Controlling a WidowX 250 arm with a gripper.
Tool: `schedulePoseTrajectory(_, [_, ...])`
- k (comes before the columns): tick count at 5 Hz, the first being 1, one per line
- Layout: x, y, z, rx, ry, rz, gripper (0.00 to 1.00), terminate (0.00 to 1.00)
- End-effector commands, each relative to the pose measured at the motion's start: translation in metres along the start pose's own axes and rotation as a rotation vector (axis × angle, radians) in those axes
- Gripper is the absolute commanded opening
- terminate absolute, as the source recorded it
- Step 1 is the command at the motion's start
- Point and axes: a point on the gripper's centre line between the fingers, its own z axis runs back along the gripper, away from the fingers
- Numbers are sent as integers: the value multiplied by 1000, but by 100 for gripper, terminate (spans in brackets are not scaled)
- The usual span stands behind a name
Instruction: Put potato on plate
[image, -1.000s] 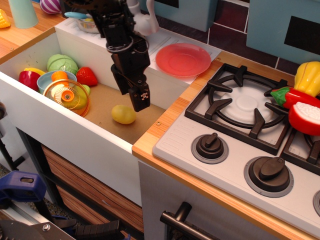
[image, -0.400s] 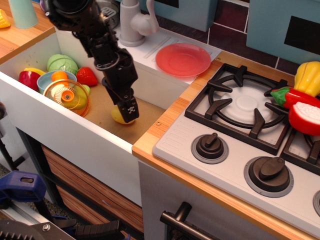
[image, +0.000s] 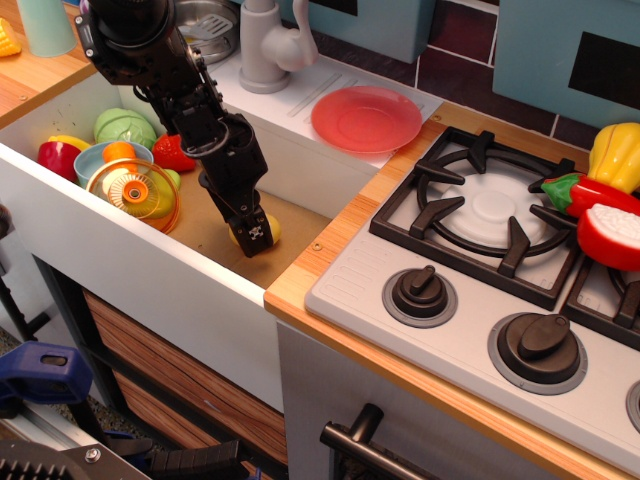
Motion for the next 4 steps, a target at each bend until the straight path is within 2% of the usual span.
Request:
schedulePoseTrajectory(1, [7,13,-3,18,-64,-15,100,0])
schedulePoseTrajectory(2, [7,14,-7,-5,-83,7,0,0])
schedulePoseTrajectory(3, [7,15,-7,16,-69,15,0,0])
schedulePoseTrajectory(4, [28,-1,38,42,-10,109,0,0])
